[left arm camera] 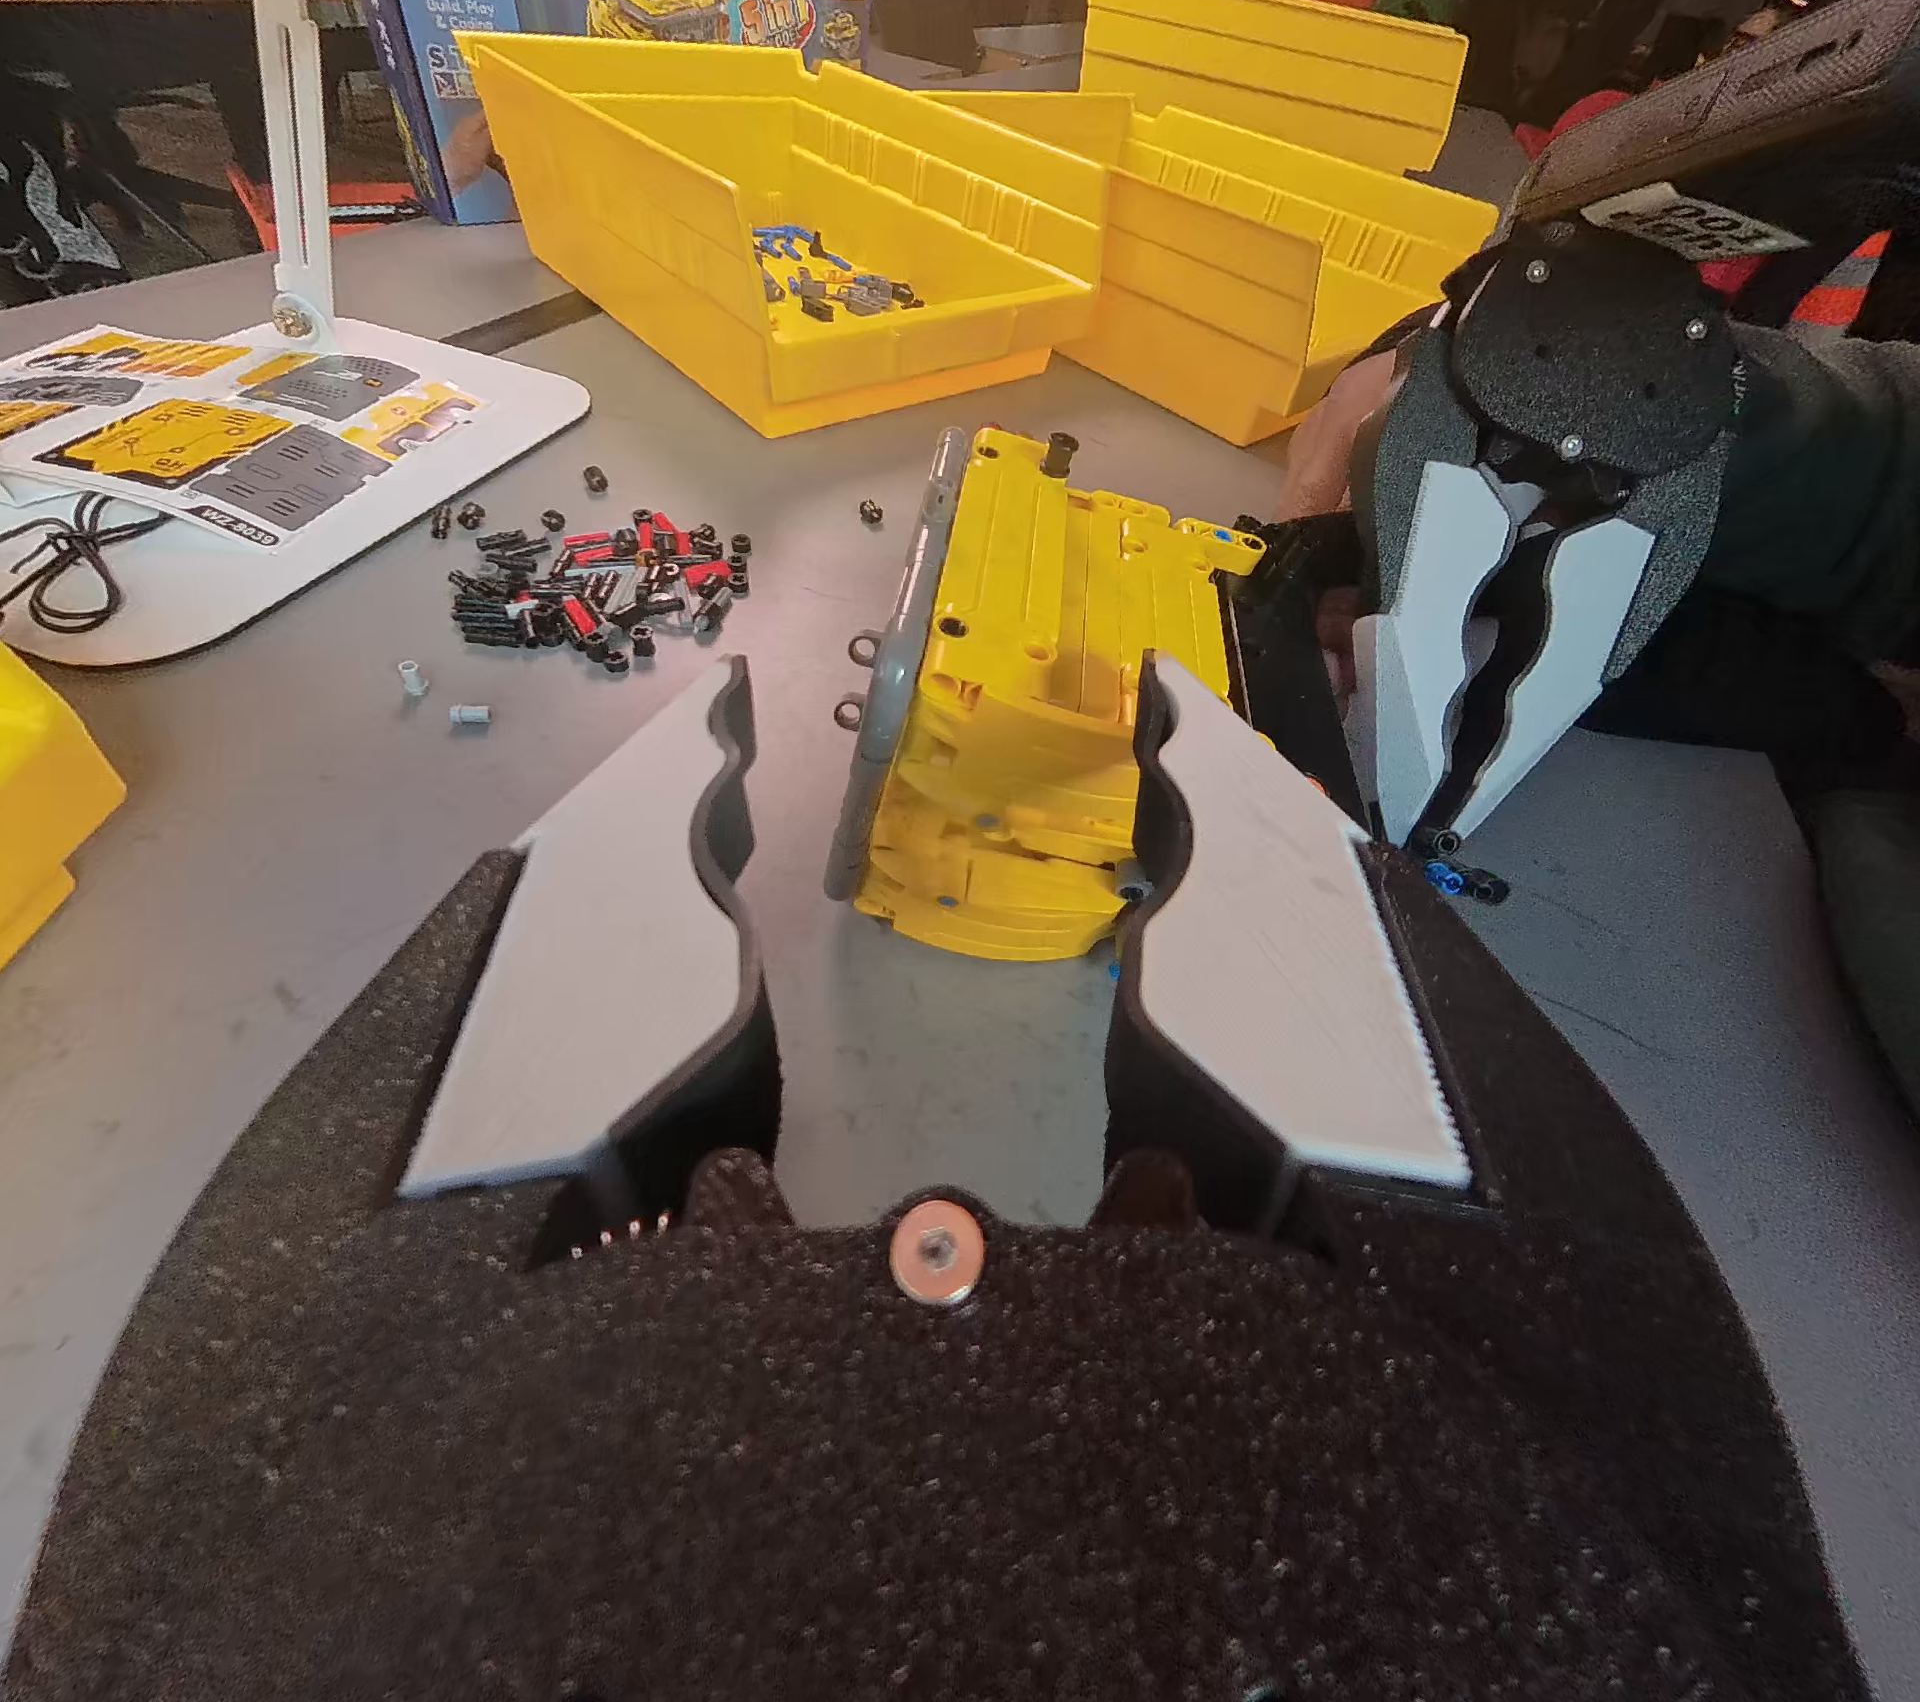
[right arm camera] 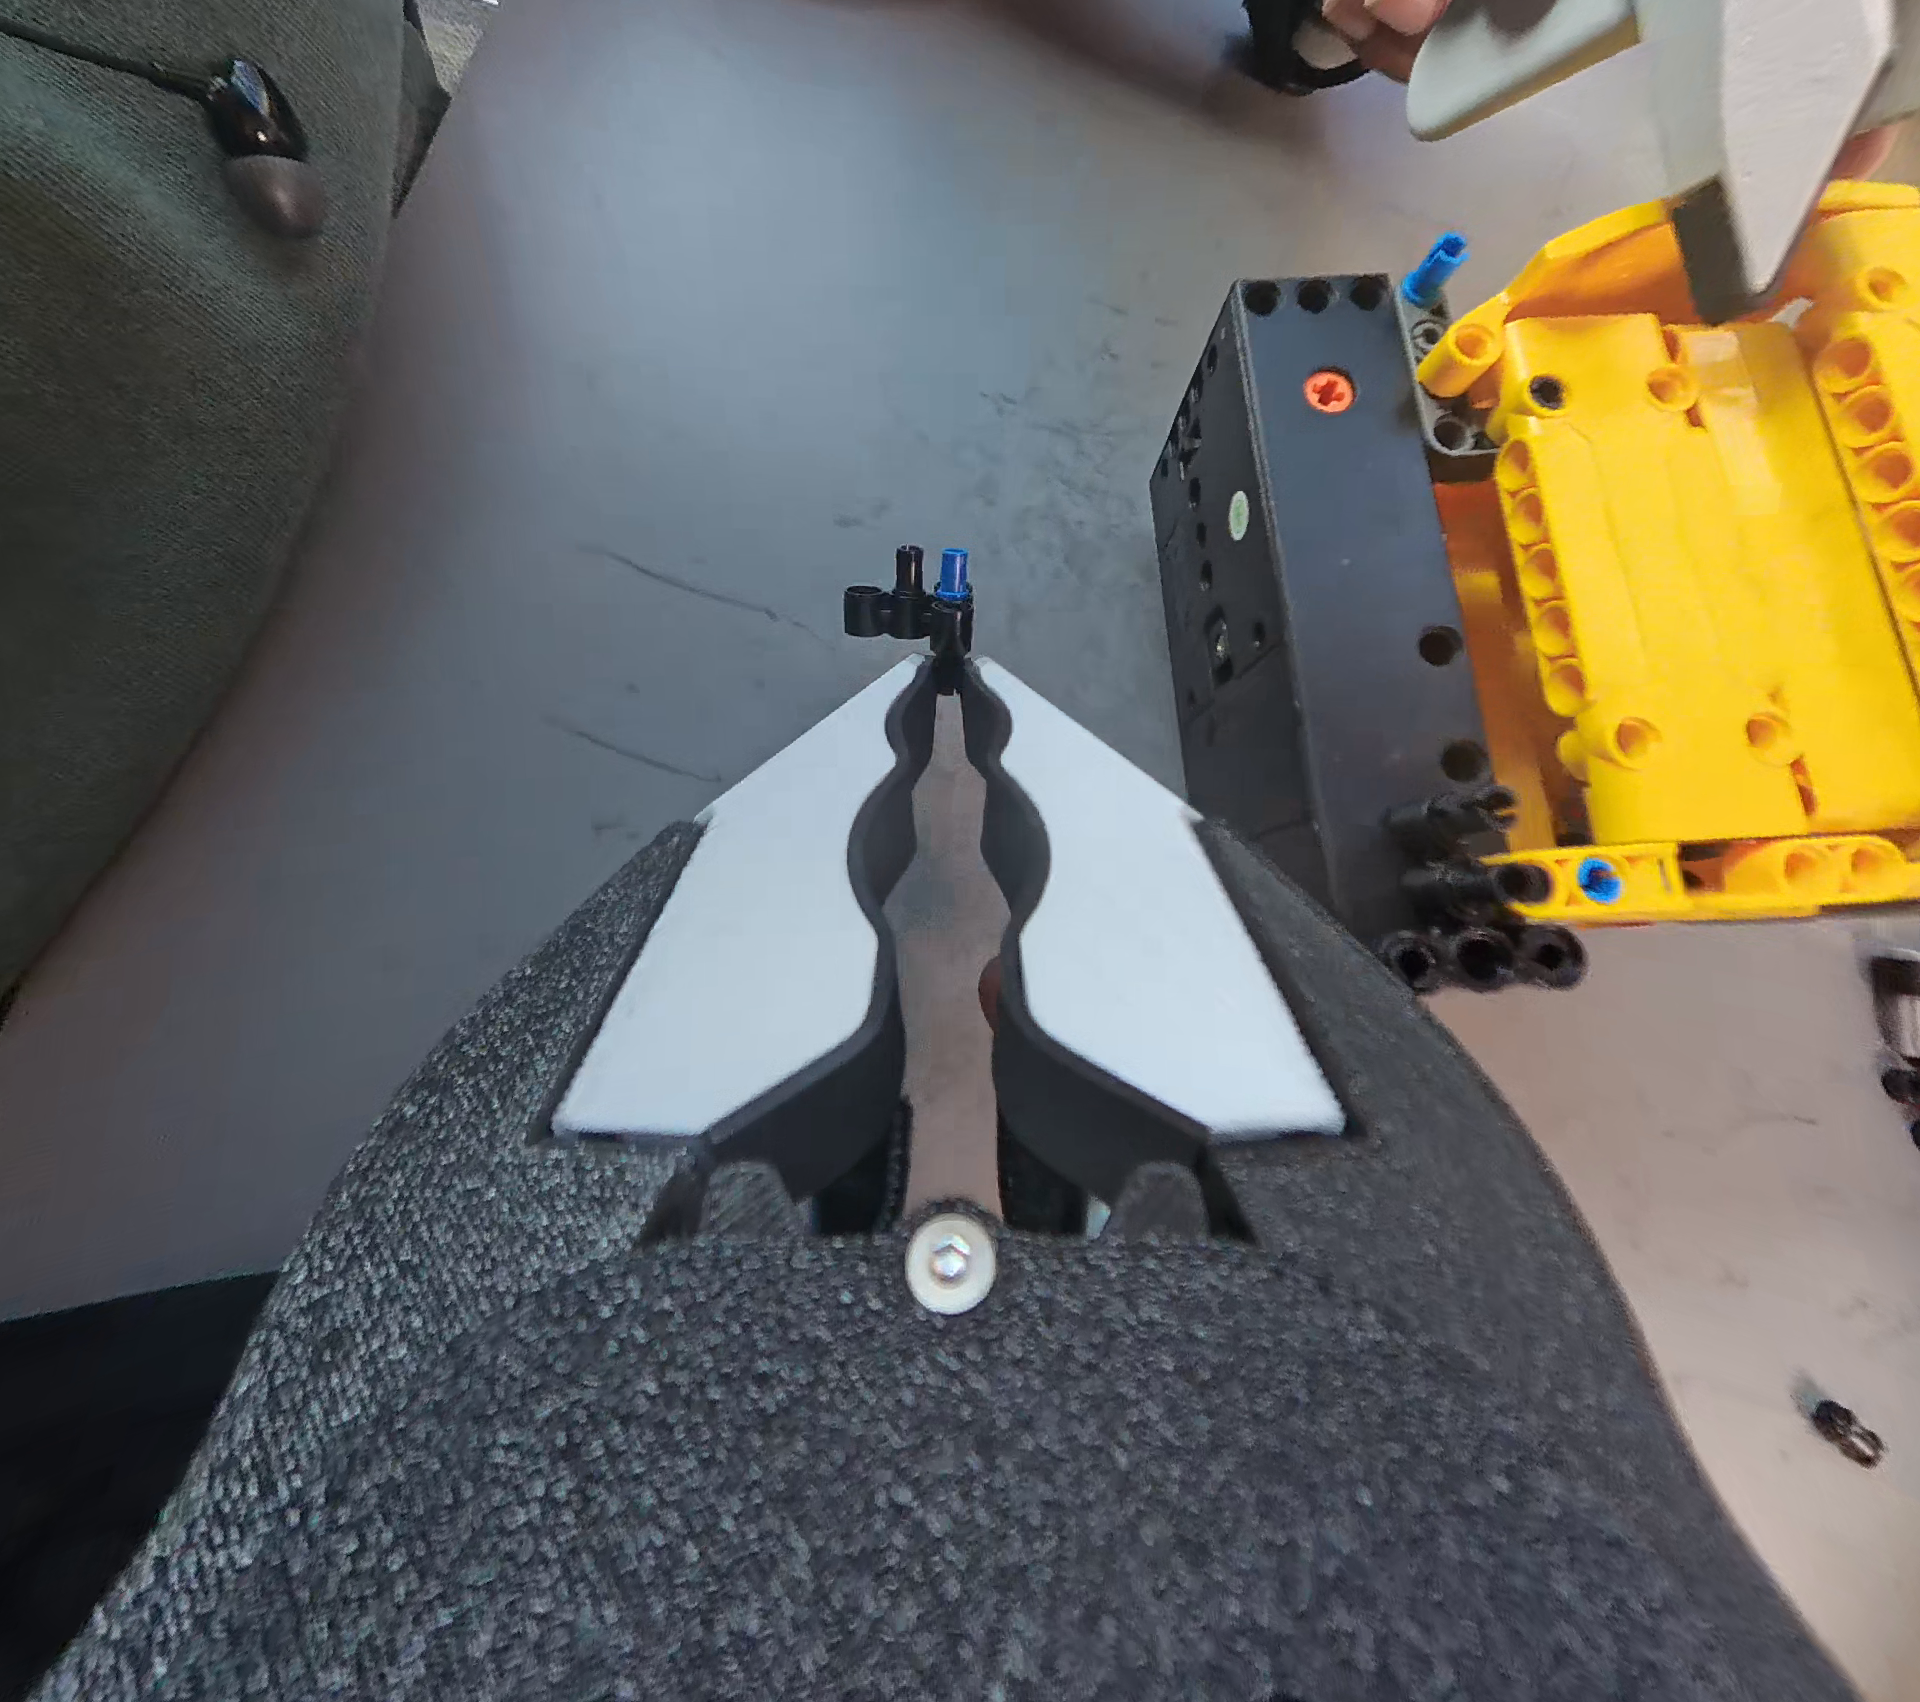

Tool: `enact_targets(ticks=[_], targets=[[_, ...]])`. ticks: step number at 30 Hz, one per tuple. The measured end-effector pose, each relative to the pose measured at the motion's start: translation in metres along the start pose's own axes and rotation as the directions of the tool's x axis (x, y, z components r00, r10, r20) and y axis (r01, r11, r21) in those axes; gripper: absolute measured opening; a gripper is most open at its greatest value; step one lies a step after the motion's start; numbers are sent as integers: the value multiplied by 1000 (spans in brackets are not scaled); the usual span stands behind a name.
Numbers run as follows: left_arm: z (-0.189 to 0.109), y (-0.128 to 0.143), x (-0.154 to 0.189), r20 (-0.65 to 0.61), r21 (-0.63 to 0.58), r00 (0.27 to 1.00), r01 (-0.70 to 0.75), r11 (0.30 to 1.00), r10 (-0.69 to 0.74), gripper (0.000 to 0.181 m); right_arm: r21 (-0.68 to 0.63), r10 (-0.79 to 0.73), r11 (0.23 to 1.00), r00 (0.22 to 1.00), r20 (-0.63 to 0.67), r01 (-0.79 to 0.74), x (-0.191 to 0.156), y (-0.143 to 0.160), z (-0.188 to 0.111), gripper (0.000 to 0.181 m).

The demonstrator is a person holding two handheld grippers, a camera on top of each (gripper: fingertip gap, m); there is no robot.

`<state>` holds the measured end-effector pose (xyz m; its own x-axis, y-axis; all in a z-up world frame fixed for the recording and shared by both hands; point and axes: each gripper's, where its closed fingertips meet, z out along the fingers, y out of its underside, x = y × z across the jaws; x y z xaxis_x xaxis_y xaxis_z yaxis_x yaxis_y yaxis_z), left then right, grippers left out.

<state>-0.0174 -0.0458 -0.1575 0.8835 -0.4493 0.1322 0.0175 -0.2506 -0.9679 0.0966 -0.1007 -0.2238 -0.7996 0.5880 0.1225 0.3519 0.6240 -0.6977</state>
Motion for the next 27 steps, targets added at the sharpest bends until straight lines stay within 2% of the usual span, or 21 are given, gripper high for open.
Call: enact_targets(ticks=[4, 9, 13, 16, 22, 27], targets=[[-1, -1, 0, 6, 6, 1000, -13, 1000, 13, 72, 109, -30, 993, 998, -51, 35, 6, -21, -15, 4], [-7, -15, 8, -15, 63, 999, -43, 997, 44, 62, 290, -73, 947, 973, -219, 136, 22, -59, -41, 4], [-18, -36, 22, -58, 145, 996, -61, 988, 70, 53, 319, -84, 928, 940, -330, 195, 34, -68, -52, 4], [-22, -43, 43, -129, 159, 984, -102, 982, 123, 42, 331, -81, 917, 916, -394, 224, 42, -72, -57, 4], [-15, -34, 82, -241, 107, 944, -202, 973, 223, 28, 436, -33, 861, 884, -466, 262, 52, -86, -72, 4], [-14, -35, 95, -266, 121, 934, -211, 970, 236, 14, 453, -28, 853, 889, -458, 260, 51, -89, -67, 4]])
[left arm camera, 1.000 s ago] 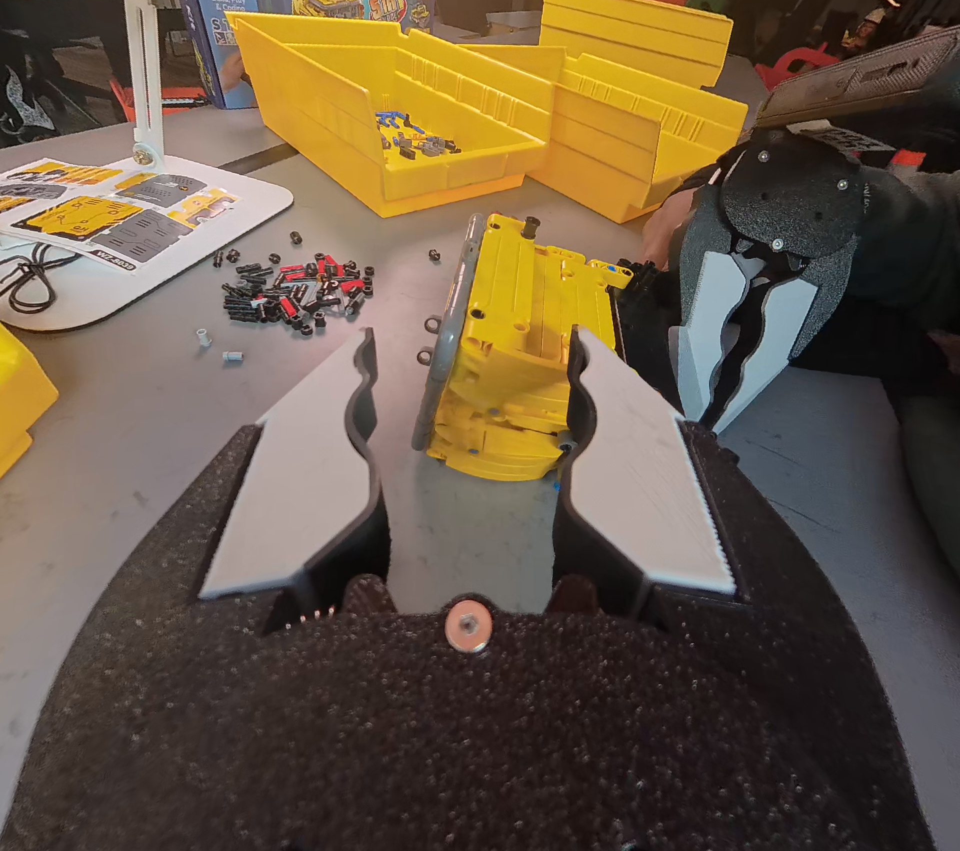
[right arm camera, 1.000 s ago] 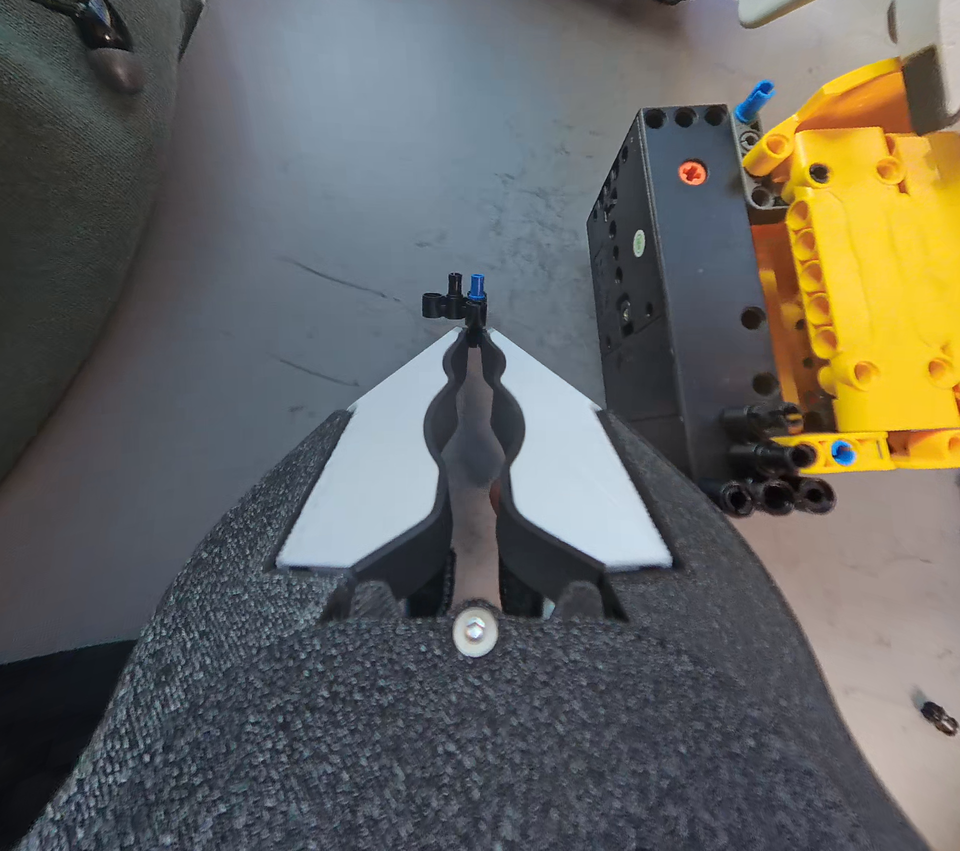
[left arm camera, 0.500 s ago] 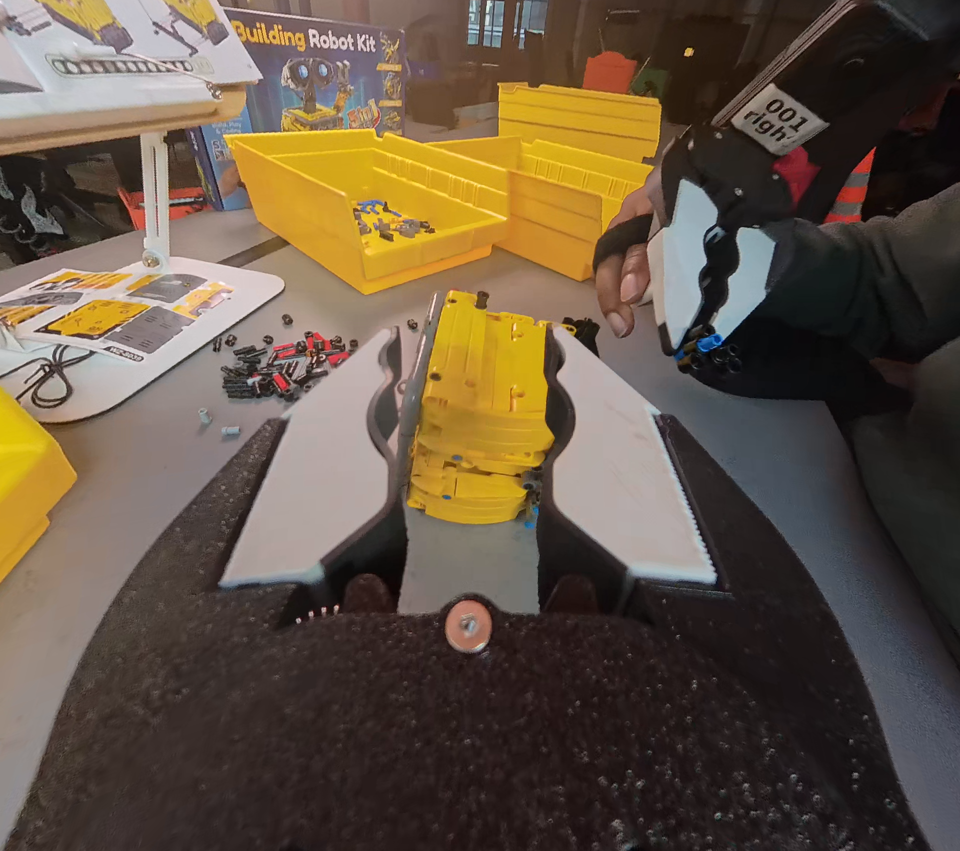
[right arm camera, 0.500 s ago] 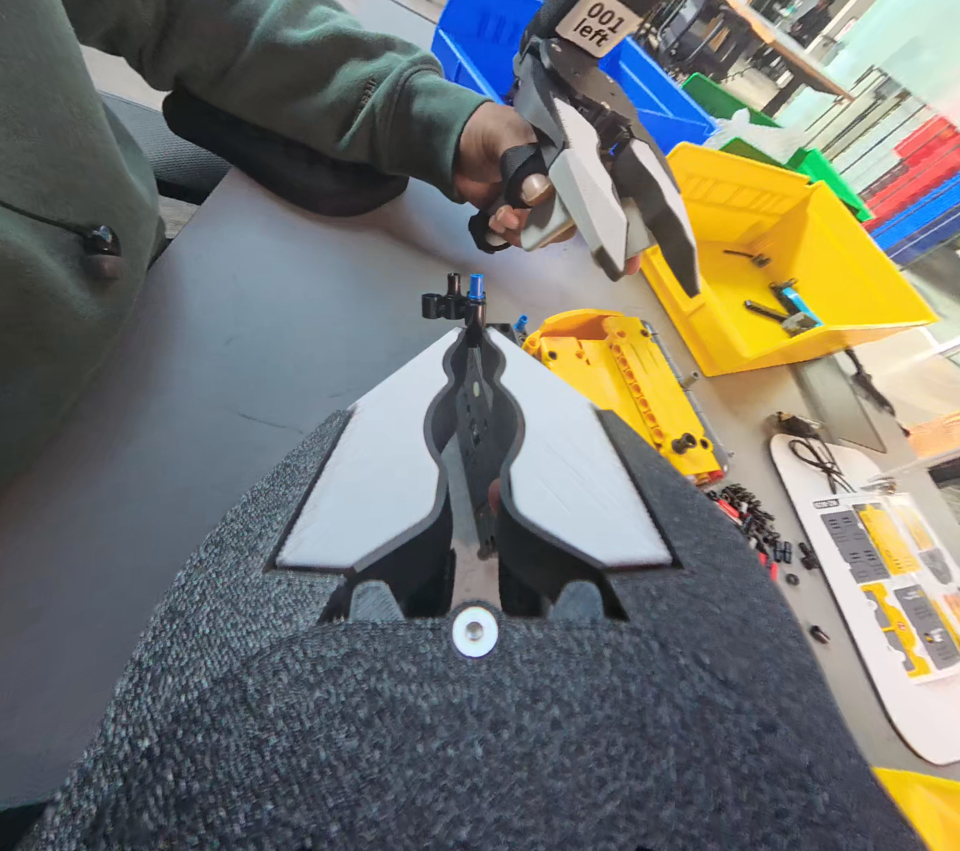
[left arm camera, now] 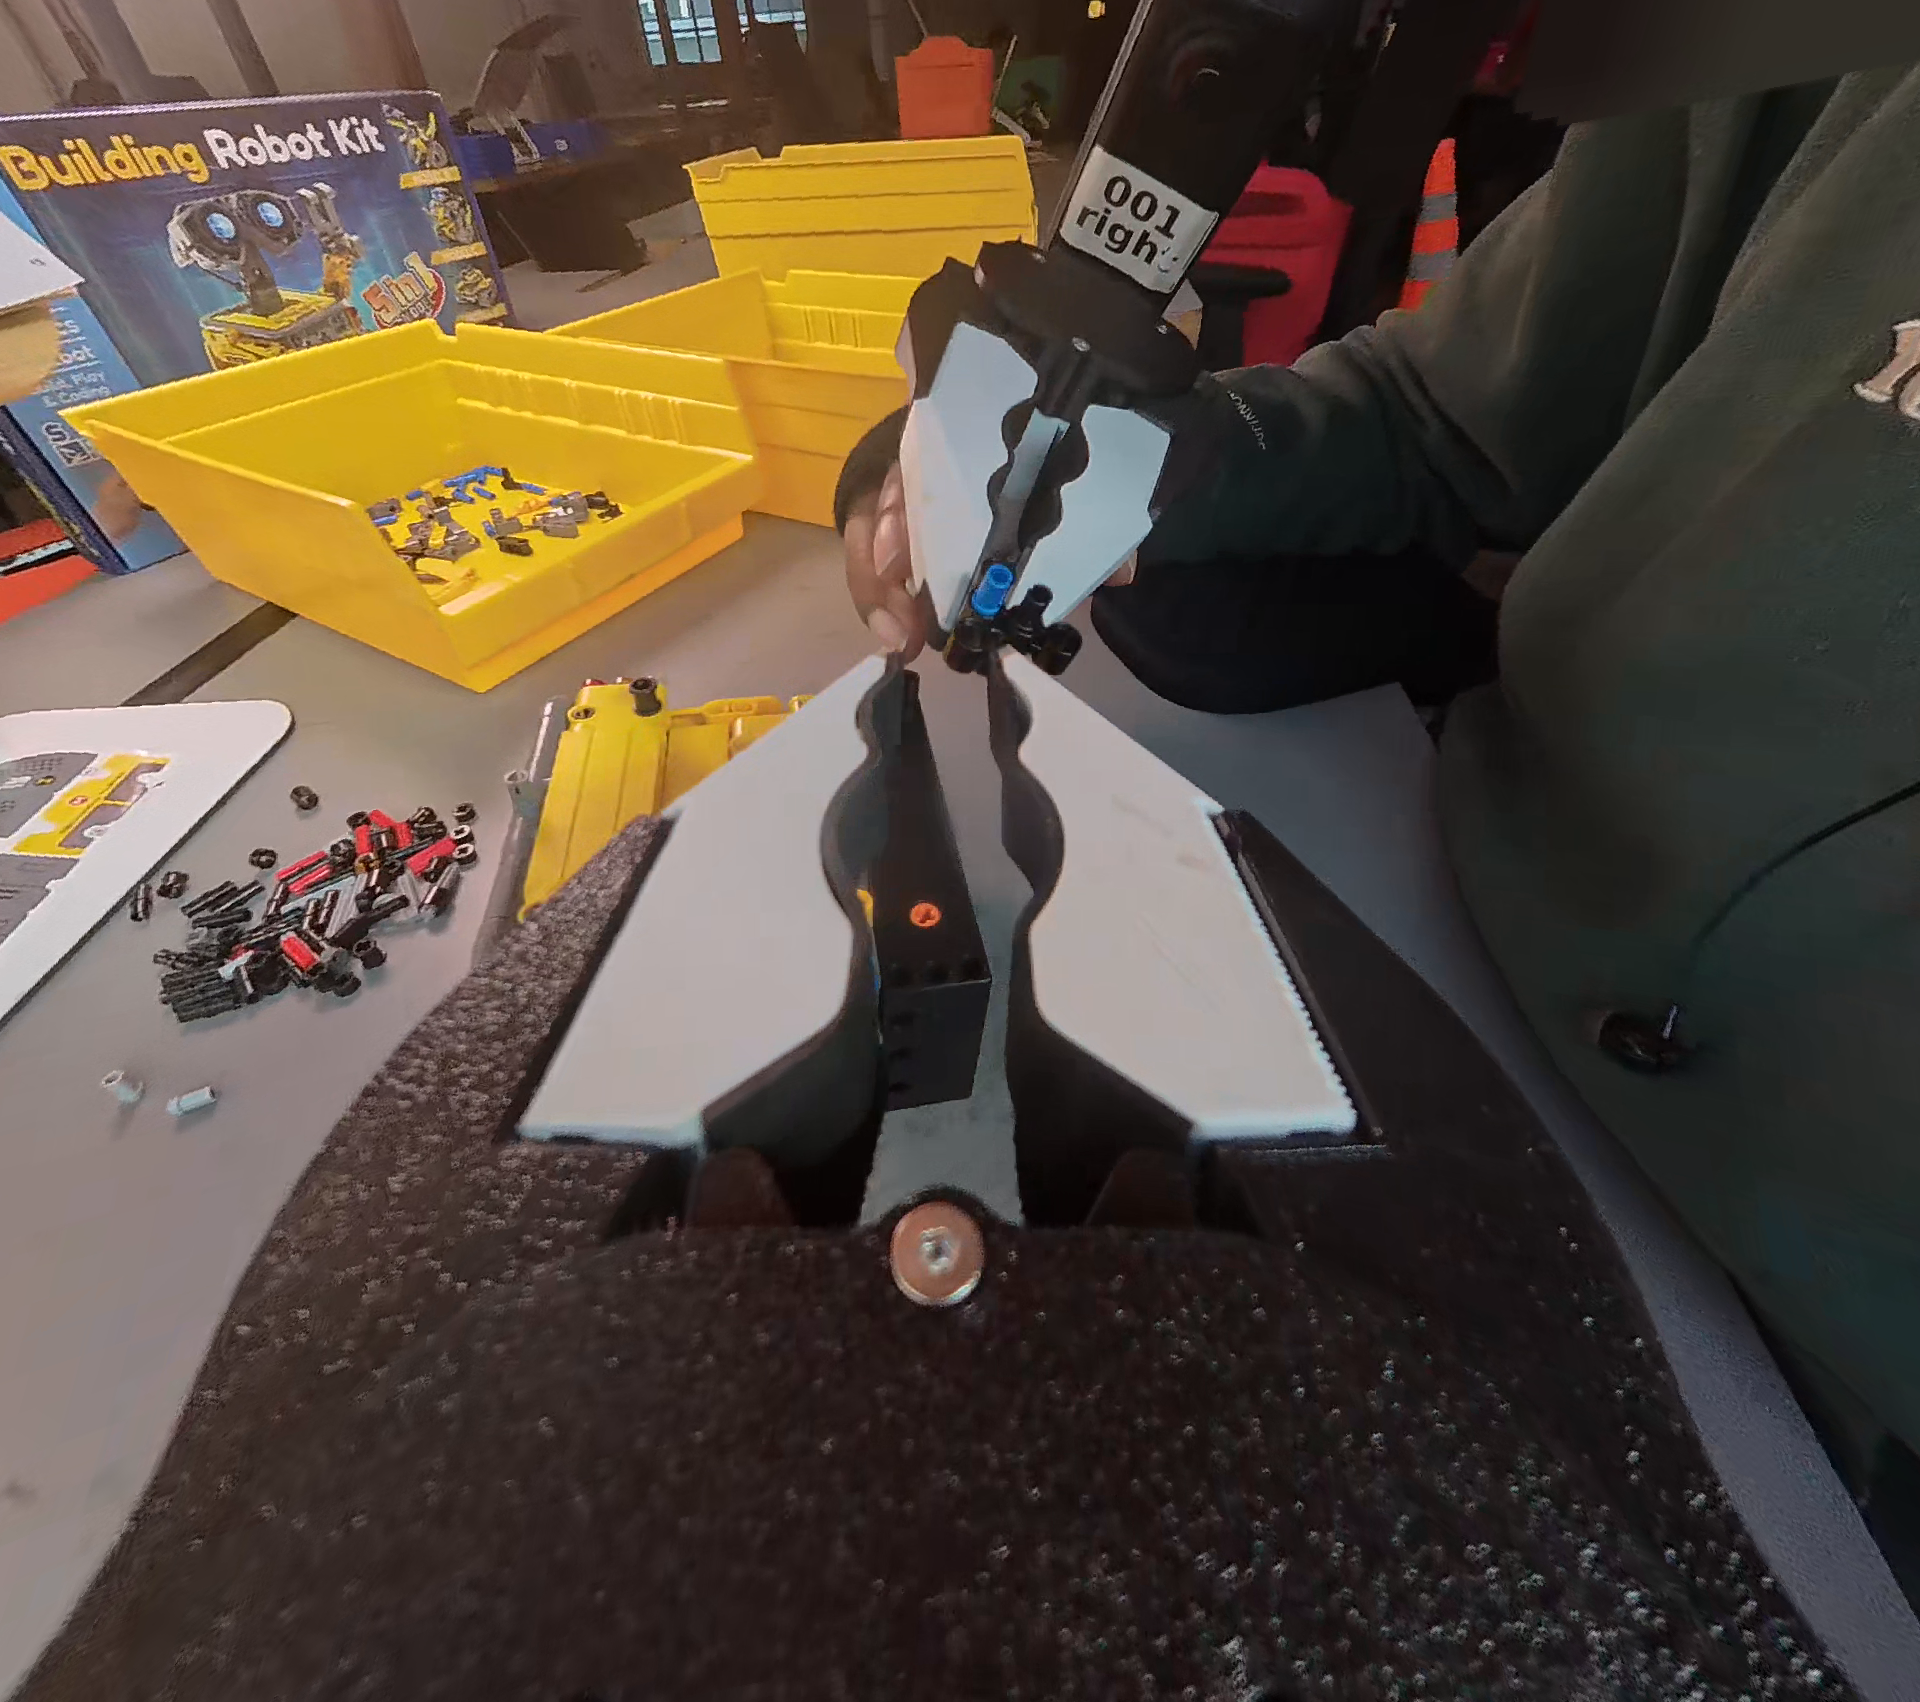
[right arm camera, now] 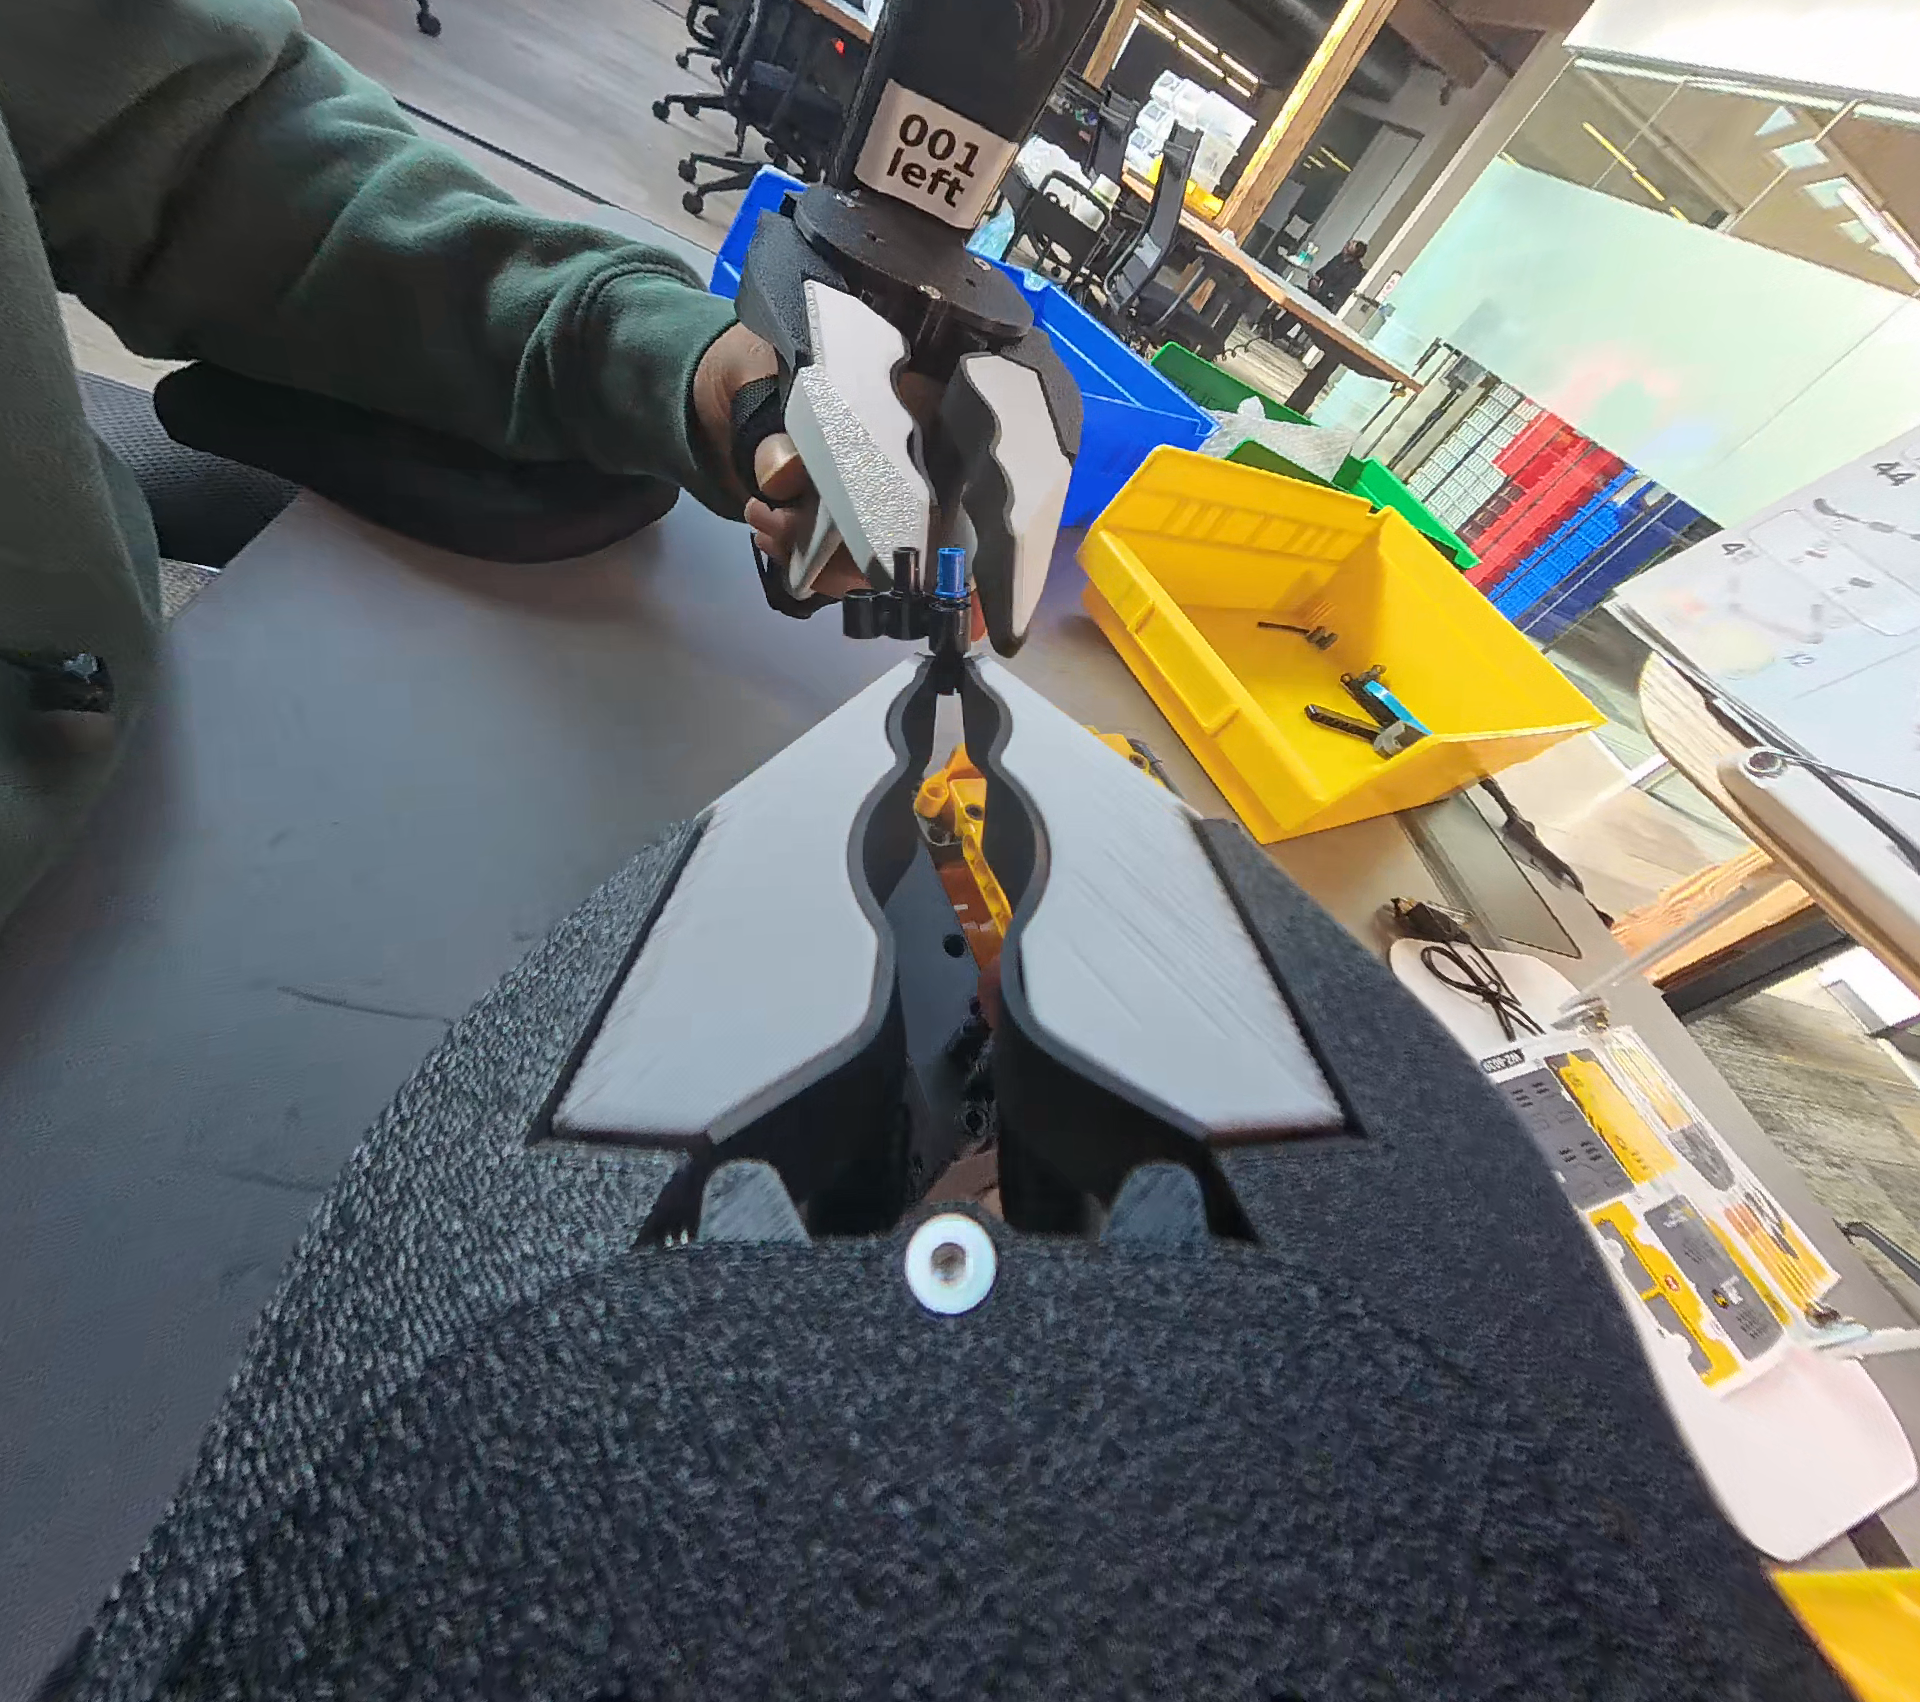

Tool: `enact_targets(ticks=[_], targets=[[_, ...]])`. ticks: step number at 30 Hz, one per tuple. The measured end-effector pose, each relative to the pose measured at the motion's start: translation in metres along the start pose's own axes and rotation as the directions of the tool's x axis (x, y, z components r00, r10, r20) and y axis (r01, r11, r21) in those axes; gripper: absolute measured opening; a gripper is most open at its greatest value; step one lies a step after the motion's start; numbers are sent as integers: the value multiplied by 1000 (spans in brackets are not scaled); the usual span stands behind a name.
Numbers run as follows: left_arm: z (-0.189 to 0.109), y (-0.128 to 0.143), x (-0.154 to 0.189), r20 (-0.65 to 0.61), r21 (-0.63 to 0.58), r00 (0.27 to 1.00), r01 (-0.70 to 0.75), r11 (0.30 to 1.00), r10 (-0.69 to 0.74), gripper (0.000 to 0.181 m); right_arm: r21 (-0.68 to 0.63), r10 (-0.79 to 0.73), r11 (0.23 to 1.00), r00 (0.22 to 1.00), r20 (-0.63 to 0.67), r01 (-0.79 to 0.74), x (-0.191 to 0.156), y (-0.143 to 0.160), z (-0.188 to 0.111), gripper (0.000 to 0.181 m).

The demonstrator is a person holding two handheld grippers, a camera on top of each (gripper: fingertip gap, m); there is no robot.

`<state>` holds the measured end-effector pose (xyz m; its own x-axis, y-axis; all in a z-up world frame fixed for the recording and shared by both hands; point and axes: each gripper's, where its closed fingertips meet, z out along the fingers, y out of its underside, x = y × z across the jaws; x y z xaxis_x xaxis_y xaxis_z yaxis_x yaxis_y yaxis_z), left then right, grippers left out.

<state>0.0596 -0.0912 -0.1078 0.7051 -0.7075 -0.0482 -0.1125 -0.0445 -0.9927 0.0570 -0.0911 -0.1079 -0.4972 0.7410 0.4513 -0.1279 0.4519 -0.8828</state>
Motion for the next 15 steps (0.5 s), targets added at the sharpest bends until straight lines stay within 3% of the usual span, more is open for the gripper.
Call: enact_targets(ticks=[8, 12, 15], targets=[[1, 2, 1, 7, -8, 1000, -17, 1000, 17, 6, -14, 29, 999, 1000, -4, -29, 1, 7, 3, 4], [0, 6, -13, 113, -44, 991, -72, 996, 77, 6, -89, 10, 996, 996, -89, -18, 16, 19, 2, 8], [-3, 5, -24, 183, -53, 977, -97, 994, 106, 6, -46, 54, 997, 992, -118, -59, 24, 13, -3, 12]])
